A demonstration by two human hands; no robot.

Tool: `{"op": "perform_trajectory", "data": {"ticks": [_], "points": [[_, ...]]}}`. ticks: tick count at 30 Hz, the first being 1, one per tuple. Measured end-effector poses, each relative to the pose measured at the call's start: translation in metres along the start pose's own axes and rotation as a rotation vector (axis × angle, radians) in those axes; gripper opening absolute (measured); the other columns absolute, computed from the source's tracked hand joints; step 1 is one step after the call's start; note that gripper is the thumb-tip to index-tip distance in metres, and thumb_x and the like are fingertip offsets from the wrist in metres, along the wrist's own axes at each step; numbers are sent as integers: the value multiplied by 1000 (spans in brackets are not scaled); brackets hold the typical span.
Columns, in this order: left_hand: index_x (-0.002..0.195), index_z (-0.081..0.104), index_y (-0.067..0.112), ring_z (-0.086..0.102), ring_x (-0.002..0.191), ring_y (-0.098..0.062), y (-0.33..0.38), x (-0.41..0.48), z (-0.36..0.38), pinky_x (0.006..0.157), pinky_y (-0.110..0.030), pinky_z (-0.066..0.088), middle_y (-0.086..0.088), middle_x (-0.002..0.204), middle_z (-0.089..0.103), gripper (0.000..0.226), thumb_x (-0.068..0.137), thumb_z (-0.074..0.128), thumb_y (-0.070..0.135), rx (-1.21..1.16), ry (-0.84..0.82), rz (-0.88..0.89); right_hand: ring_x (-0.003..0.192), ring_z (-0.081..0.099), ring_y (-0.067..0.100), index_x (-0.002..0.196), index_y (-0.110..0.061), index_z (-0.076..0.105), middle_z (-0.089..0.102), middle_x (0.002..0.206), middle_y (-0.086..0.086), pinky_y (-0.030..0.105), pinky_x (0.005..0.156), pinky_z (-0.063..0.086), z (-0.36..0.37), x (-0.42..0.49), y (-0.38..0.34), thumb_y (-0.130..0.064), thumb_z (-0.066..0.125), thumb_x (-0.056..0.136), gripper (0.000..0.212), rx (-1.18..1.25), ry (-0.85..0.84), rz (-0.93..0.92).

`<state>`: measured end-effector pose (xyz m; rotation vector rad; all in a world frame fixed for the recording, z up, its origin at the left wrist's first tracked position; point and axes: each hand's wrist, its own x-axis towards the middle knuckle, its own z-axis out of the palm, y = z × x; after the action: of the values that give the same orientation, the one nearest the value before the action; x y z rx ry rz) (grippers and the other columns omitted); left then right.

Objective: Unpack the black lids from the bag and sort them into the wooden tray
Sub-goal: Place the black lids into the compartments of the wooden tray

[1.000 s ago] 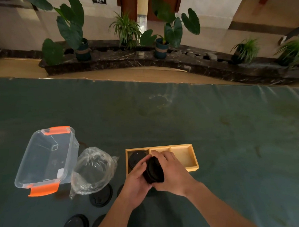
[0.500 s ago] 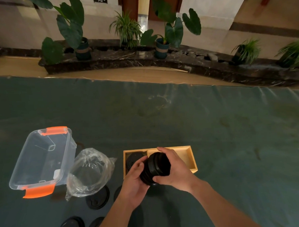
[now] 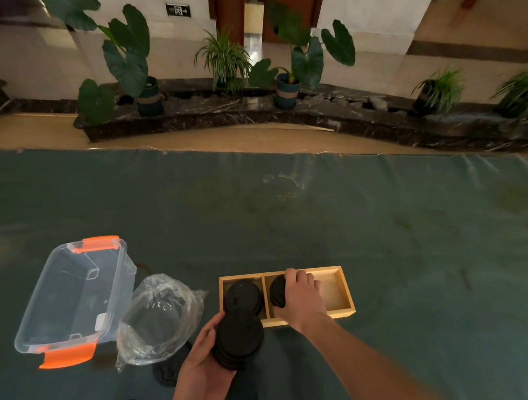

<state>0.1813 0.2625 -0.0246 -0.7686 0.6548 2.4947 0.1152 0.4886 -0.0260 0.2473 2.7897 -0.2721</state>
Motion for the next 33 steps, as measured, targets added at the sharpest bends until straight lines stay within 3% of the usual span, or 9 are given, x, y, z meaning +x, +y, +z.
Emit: {"op": "perform_trajectory", "data": {"ticks": [3, 6, 11, 17, 20, 23, 27, 29, 33], "points": [[146, 30, -9, 40, 144, -44, -6, 2, -16, 115, -63, 29, -24, 159, 13, 46, 107, 22, 13, -107, -62, 18, 130, 46, 33, 142, -15, 37, 51, 140, 11, 49, 113, 37, 12, 5, -8, -52, 75, 81, 81, -75, 22, 5], [126, 67, 3, 66, 119, -39, -3, 1, -18, 89, -57, 57, -23, 144, 55, 41, 86, 62, 8, -50, -179, -26, 130, 45, 33, 139, -16, 42, 54, 139, 11, 49, 111, 38, 16, 9, -9, -52, 74, 82, 75, -143, 5, 0], [117, 74, 7, 72, 109, -38, -1, -6, 0, 78, -52, 62, -21, 129, 69, 73, 49, 99, 17, 41, -129, 16, 130, 45, 32, 137, -18, 48, 56, 138, 10, 50, 108, 38, 17, 14, -4, -55, 72, 84, 69, -204, -31, -26], [138, 56, 7, 68, 117, -36, 1, -12, 23, 84, -50, 60, -19, 139, 64, 71, 73, 84, 16, 42, -123, 5, 127, 45, 29, 125, -20, 62, 53, 133, 5, 49, 108, 39, 0, -1, 1, -56, 50, 98, 47, -95, 3, -29], [138, 55, 8, 70, 116, -34, -6, -10, 37, 83, -49, 61, -19, 138, 65, 43, 96, 47, 12, 74, -117, -8, 107, 59, 23, 103, -18, 68, 63, 107, -1, 37, 92, 48, -30, -31, 2, -55, 41, 102, 46, 452, 87, 37], [135, 58, 11, 69, 115, -33, -18, -4, 53, 85, -48, 61, -20, 139, 63, 40, 98, 43, 11, 85, -120, -44, 106, 65, 14, 116, -29, 65, 67, 115, -5, 30, 86, 55, -53, -68, 5, -52, 39, 107, 36, 1064, -214, 62], [139, 56, 11, 64, 122, -37, -43, 9, 67, 87, -49, 58, -21, 142, 60, 39, 102, 43, 13, 101, -144, -119, 140, 43, 13, 159, -28, 34, 42, 154, -1, 32, 122, 35, -35, -87, 19, -43, 40, 108, 53, 848, -189, -28], [141, 54, 11, 61, 126, -36, -55, 15, 74, 94, -50, 54, -19, 143, 60, 39, 104, 42, 15, 119, -159, -146, 136, 45, 13, 160, -27, 31, 44, 148, 0, 23, 117, 34, -27, -86, 30, -34, 44, 109, 53, 795, -144, -12], [138, 54, 15, 57, 131, -35, -78, 32, 92, 114, -52, 40, -18, 137, 65, 39, 99, 57, 17, 296, -132, -173, 124, 58, 9, 136, -35, 52, 61, 129, -15, 28, 110, 49, -21, -81, 61, -25, 57, 104, 34, 902, -41, 63]]}}
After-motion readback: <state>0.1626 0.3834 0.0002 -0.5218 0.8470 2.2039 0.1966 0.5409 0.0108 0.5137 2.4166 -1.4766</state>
